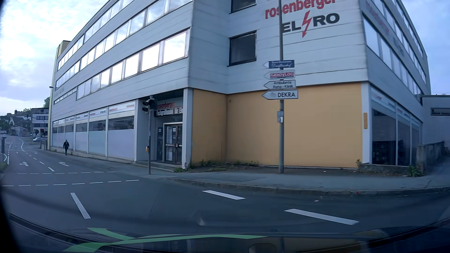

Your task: Follow the waypoints while adhering to traffic rules and regulations

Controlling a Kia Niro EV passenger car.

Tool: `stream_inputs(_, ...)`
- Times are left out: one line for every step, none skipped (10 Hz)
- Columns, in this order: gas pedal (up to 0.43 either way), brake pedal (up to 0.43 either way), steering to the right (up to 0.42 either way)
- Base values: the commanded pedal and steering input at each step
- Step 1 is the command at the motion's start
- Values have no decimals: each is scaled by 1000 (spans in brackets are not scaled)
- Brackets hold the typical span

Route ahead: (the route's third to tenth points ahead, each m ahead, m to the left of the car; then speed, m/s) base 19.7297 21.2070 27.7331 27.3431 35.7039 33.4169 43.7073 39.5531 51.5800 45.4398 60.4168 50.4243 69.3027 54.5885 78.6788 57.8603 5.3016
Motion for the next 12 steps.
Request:
stream_inputs(39,0,-350)
stream_inputs(39,0,-349)
stream_inputs(0,0,-350)
stream_inputs(0,0,-344)
stream_inputs(0,0,-333)
stream_inputs(0,0,-324)
stream_inputs(0,0,-320)
stream_inputs(0,6,-312)
stream_inputs(0,30,-302)
stream_inputs(0,37,-293)
stream_inputs(0,37,-284)
stream_inputs(0,43,-270)
